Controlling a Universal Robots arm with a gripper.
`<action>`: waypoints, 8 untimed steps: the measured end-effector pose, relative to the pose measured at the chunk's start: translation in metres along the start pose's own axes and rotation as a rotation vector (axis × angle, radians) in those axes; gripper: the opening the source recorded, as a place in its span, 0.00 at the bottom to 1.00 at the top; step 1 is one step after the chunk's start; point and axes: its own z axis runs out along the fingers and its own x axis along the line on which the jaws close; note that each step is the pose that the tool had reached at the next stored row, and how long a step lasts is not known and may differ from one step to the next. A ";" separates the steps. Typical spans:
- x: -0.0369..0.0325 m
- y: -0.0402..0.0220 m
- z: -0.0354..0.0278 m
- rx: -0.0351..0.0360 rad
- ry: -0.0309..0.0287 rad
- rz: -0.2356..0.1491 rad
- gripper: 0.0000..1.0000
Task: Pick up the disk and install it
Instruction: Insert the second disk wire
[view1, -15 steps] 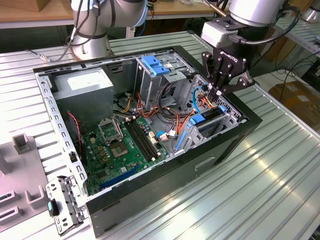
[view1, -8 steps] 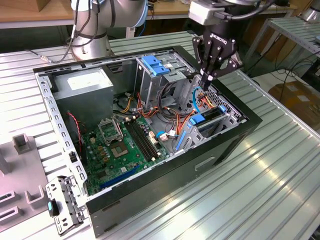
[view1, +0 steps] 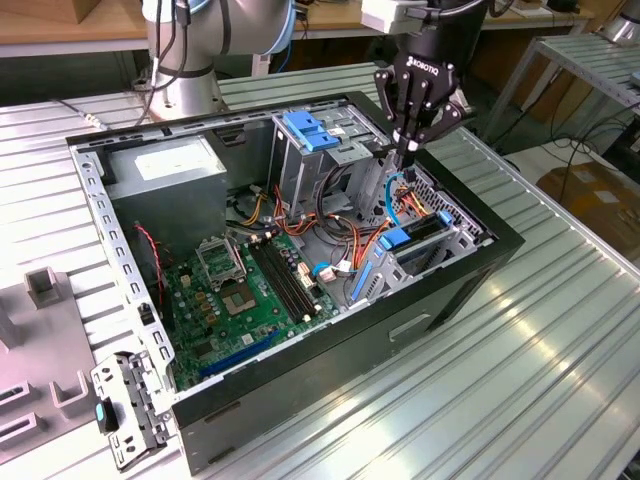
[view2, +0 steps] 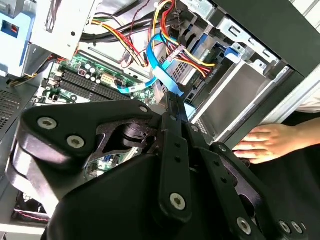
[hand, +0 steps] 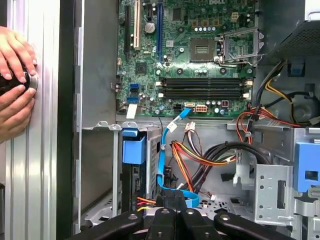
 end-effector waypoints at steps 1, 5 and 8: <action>-0.0007 -0.0001 0.0010 0.0000 0.0033 0.000 0.11; -0.0042 -0.0002 0.0032 -0.0004 0.0240 0.000 0.24; -0.0048 -0.0005 0.0026 -0.0014 0.0640 0.000 0.24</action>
